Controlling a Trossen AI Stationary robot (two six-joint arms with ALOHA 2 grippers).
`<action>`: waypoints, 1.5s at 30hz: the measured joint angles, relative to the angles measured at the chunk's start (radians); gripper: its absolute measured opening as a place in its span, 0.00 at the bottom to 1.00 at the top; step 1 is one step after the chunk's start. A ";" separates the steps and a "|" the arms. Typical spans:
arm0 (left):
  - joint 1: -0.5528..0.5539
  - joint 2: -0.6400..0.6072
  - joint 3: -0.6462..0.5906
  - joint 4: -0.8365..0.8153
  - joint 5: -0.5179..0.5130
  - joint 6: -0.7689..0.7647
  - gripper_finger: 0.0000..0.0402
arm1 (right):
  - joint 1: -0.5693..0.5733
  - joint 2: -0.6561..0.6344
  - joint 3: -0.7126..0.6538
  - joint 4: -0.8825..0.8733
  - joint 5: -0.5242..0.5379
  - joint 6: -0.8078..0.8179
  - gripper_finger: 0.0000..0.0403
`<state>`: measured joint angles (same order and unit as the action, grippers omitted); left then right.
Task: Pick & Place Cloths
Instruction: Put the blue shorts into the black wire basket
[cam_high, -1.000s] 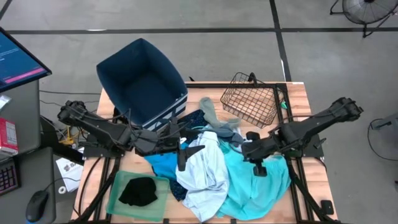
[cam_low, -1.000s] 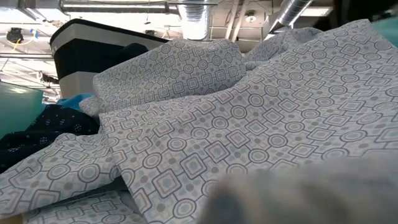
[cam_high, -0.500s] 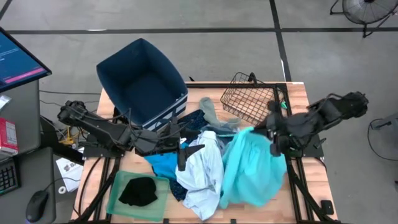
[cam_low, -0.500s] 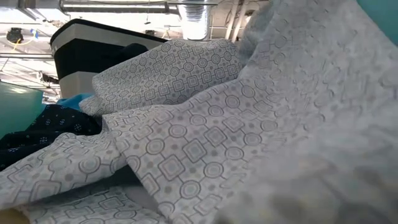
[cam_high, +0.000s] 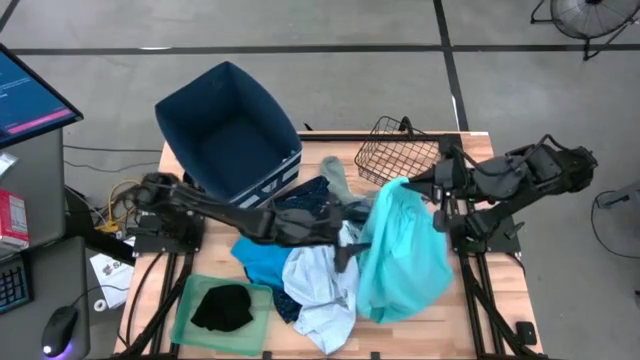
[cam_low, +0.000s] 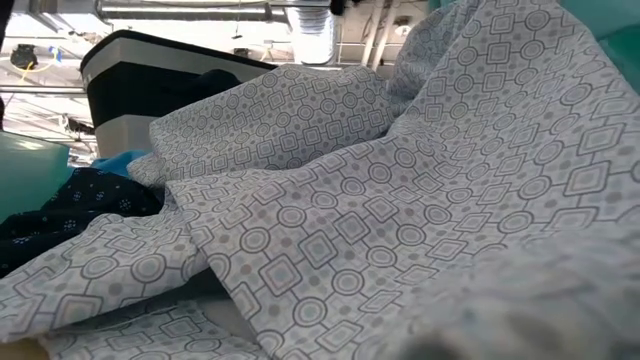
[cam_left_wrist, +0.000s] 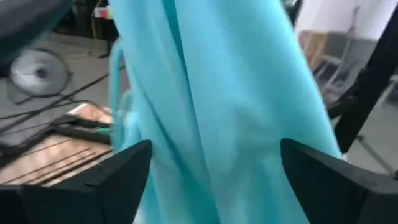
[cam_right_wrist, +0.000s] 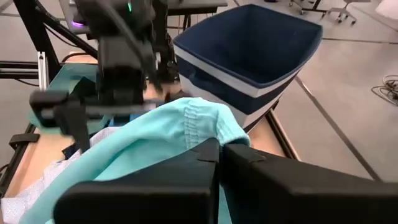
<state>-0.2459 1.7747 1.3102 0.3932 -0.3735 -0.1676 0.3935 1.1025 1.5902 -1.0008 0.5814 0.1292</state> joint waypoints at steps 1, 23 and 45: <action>0.006 0.021 0.000 0.048 0.016 -0.011 0.87 | -0.002 -0.001 0.001 0.000 0.000 -0.001 0.00; 0.135 0.211 0.141 0.319 0.418 -0.150 0.85 | -0.102 0.151 -0.005 0.361 -0.187 -0.185 0.00; 0.196 -0.026 0.143 0.186 0.220 0.061 0.00 | 0.013 0.105 0.257 0.107 -0.024 -0.054 0.09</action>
<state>-0.0502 1.7486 1.4528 0.5796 -0.1535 -0.1067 0.4060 1.2070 1.8469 -0.8941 0.5578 0.0747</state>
